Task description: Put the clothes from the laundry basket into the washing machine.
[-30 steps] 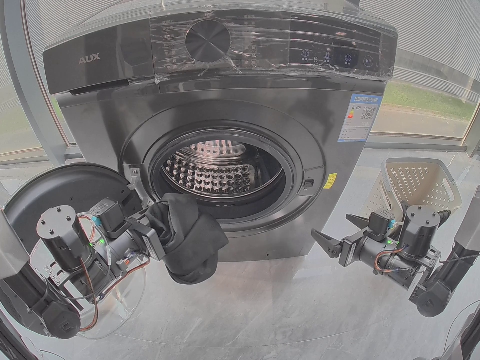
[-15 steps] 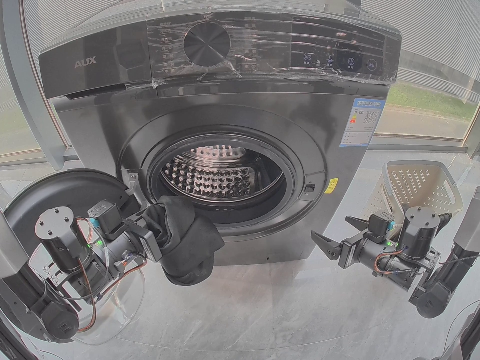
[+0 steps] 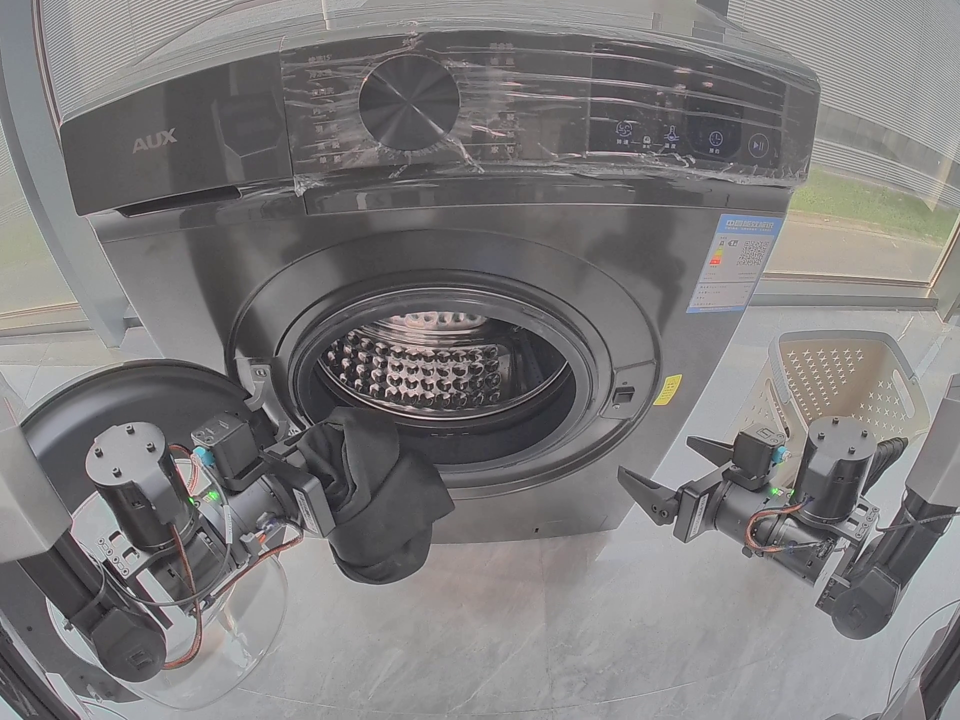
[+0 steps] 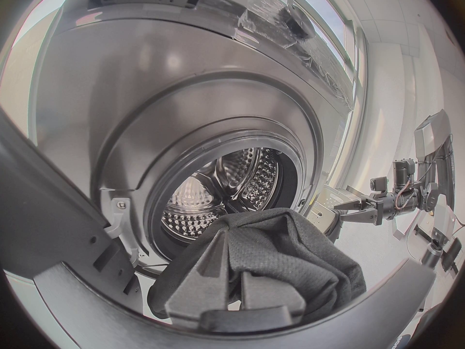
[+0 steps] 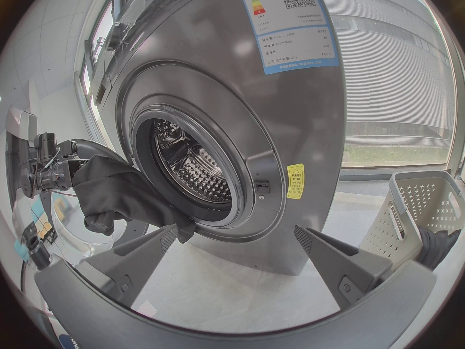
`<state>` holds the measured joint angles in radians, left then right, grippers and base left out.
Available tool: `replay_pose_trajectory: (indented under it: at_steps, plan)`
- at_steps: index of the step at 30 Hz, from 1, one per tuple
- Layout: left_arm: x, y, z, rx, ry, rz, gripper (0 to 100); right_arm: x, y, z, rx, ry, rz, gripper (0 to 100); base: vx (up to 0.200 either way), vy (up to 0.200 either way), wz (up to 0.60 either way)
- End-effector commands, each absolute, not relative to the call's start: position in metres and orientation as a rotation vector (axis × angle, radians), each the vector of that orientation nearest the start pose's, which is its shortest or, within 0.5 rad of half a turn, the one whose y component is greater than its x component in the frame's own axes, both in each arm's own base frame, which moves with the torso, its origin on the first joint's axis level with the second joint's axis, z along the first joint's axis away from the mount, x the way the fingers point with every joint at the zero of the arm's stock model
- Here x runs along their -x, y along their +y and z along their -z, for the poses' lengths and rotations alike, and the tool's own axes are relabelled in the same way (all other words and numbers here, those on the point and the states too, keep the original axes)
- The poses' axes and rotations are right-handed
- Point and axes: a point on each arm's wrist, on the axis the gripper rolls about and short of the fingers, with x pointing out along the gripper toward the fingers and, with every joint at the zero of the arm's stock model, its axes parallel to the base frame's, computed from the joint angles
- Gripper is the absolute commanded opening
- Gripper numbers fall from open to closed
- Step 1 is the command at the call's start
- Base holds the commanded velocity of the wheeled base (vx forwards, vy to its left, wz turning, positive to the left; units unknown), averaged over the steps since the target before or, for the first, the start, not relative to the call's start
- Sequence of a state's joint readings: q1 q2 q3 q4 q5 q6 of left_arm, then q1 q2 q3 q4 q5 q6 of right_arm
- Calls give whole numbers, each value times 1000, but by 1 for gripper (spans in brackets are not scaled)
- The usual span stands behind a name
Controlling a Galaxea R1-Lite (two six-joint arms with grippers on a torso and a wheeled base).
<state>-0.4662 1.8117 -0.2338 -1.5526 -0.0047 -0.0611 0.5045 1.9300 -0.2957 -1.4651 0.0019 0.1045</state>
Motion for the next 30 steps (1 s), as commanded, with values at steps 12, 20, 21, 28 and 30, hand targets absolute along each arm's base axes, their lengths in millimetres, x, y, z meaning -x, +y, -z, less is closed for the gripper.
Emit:
replay_pose_trajectory:
  at_steps: [12,20,21,28,30]
  plan:
    - [-227,-139,-109,62,38,544,0,-227,139,-81,-51,210,-542,100,0,0,0]
    - [-271,-174,-94,65,10,529,0,-225,143,-82,-50,208,-562,100,0,0,0]
    - [-275,-176,-89,63,16,529,0,-224,144,-82,-50,208,-565,100,0,0,0]
    - [-305,-200,-67,78,12,534,0,-223,145,-83,-51,202,-573,100,0,0,0]
    - [-312,-203,-65,80,4,533,0,-222,145,-84,-51,200,-573,100,0,0,0]
